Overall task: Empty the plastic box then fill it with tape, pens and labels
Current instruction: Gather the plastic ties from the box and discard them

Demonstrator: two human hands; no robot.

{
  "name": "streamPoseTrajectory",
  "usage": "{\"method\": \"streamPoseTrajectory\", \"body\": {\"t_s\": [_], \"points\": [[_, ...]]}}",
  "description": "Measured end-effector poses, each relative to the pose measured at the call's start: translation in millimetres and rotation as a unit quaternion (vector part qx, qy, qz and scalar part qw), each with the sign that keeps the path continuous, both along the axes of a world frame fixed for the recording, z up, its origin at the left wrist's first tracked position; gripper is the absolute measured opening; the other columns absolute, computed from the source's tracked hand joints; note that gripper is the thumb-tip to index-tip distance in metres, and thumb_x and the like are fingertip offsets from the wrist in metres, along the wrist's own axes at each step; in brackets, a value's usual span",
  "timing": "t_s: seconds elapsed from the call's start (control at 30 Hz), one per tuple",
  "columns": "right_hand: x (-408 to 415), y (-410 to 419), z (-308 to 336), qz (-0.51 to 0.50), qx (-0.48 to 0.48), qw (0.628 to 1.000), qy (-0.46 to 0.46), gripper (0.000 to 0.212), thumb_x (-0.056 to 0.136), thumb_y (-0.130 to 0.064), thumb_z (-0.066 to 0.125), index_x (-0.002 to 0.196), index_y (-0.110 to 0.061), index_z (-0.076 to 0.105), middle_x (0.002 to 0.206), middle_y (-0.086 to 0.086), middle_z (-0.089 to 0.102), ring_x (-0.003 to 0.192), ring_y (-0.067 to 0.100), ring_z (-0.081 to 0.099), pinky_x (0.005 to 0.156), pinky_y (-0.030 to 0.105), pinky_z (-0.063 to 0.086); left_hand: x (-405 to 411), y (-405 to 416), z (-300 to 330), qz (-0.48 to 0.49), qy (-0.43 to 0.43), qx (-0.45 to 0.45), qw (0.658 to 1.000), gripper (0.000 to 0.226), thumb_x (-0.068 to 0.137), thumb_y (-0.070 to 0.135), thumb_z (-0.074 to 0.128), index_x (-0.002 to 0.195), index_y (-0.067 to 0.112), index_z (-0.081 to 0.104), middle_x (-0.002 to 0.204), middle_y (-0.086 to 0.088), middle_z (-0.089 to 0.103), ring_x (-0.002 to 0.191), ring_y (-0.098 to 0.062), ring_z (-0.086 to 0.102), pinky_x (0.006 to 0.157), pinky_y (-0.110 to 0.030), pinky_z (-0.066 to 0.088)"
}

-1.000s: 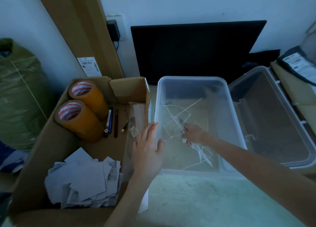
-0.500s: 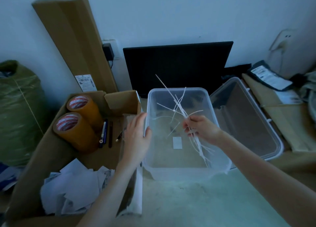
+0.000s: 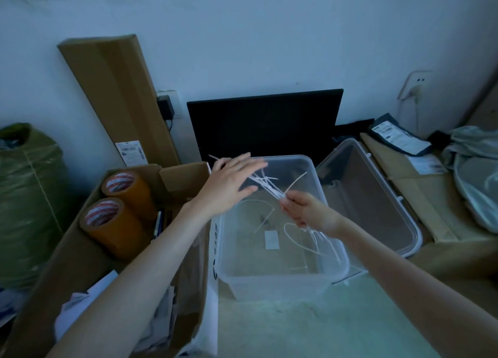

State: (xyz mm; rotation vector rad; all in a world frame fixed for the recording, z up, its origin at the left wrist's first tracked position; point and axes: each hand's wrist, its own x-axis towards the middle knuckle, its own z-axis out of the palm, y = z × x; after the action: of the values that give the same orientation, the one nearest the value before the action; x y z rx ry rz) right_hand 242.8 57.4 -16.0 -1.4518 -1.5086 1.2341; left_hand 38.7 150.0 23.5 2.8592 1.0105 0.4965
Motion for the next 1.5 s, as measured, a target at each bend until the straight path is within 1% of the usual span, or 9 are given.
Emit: {"method": "streamPoseTrajectory", "body": {"t_s": [0.13,0.27,0.43,0.63,0.9,1.0,1.17,1.37,1.5], "points": [[3,2,0,0.007,0.011,1.000,-0.015,0.028,0.103,-0.021,0.039,0.077,-0.014,0.044,0.058,-0.002,0.032,0.046,0.009,0.030,0.045,0.026,0.028,6,1,4,-0.029,-0.032,-0.121,0.992,0.025,0.095,0.034,0.054,0.119,0.034,0.059,0.125,0.017,0.059,0.117,-0.006,0.050,0.106,-0.029,0.026],[4,3,3,0.021,0.035,0.996,-0.079,0.028,0.103,-0.022,0.040,0.076,-0.015,0.045,0.058,0.000,0.035,0.046,0.008,0.032,0.044,0.023,0.031,5,-3,11,-0.053,-0.058,-0.249,0.965,0.048,0.092,0.022,0.060,0.135,0.038,0.045,0.101,0.022,0.057,0.094,0.004,0.056,0.088,-0.024,0.046],[2,8,2,0.024,0.083,0.979,-0.182,0.031,0.101,-0.023,0.043,0.071,-0.021,0.045,0.060,-0.006,0.040,0.053,0.005,0.036,0.056,0.022,0.034,5,-5,15,-0.047,0.045,-0.260,0.964,0.048,0.086,0.020,0.064,0.129,0.031,0.048,0.101,0.013,0.053,0.072,-0.003,0.052,0.062,-0.022,0.042],[-1,7,3,0.046,0.093,0.971,-0.217,0.031,0.101,-0.023,0.043,0.070,-0.025,0.044,0.065,-0.002,0.043,0.062,0.013,0.039,0.061,0.027,0.035,4,-15,6,-0.017,0.055,-0.205,0.977,0.021,0.094,0.040,0.053,0.086,0.023,0.062,0.073,0.002,0.059,0.065,-0.014,0.054,0.054,-0.032,0.036],[-5,11,1,0.084,0.074,0.959,-0.261,0.030,0.102,-0.025,0.040,0.073,-0.021,0.043,0.067,-0.005,0.044,0.062,0.012,0.039,0.061,0.030,0.034,-5,-16,3,-0.015,0.144,-0.201,0.969,0.020,0.100,0.030,0.040,0.089,0.020,0.052,0.076,-0.003,0.053,0.065,-0.019,0.047,0.056,-0.035,0.034],[-5,14,1,0.095,0.080,0.951,-0.285,0.028,0.101,-0.026,0.042,0.075,-0.017,0.048,0.067,-0.002,0.046,0.064,0.015,0.041,0.063,0.031,0.034,-13,-11,3,-0.035,0.137,-0.324,0.936,0.008,0.093,0.030,0.056,0.096,0.027,0.050,0.089,0.004,0.050,0.074,-0.013,0.046,0.065,-0.031,0.039],[-10,17,1,0.115,0.119,0.933,-0.319,0.027,0.099,-0.026,0.047,0.075,-0.018,0.055,0.064,-0.005,0.050,0.065,0.016,0.046,0.065,0.030,0.037,-23,-8,9,-0.034,0.202,-0.368,0.907,0.063,0.080,0.057,0.064,0.132,0.028,0.044,0.150,0.018,0.008,0.138,-0.008,0.009,0.115,-0.037,0.020],[-8,21,2,0.092,0.127,0.928,-0.336,0.028,0.099,-0.026,0.048,0.079,-0.013,0.062,0.062,-0.010,0.050,0.064,0.014,0.046,0.069,0.034,0.042,-25,-7,26,-0.011,0.287,-0.362,0.887,0.104,0.072,0.056,0.072,0.151,0.035,0.007,0.156,0.013,-0.021,0.145,-0.017,-0.012,0.118,-0.043,0.005],[-5,22,-1,0.072,0.122,0.926,-0.350,0.027,0.099,-0.026,0.047,0.083,-0.012,0.065,0.070,0.001,0.055,0.068,0.021,0.048,0.071,0.039,0.046,-30,-4,35,0.035,0.253,-0.373,0.892,0.098,0.075,0.055,0.070,0.150,0.036,0.010,0.160,0.008,-0.009,0.147,-0.018,0.002,0.119,-0.039,0.010]]}}
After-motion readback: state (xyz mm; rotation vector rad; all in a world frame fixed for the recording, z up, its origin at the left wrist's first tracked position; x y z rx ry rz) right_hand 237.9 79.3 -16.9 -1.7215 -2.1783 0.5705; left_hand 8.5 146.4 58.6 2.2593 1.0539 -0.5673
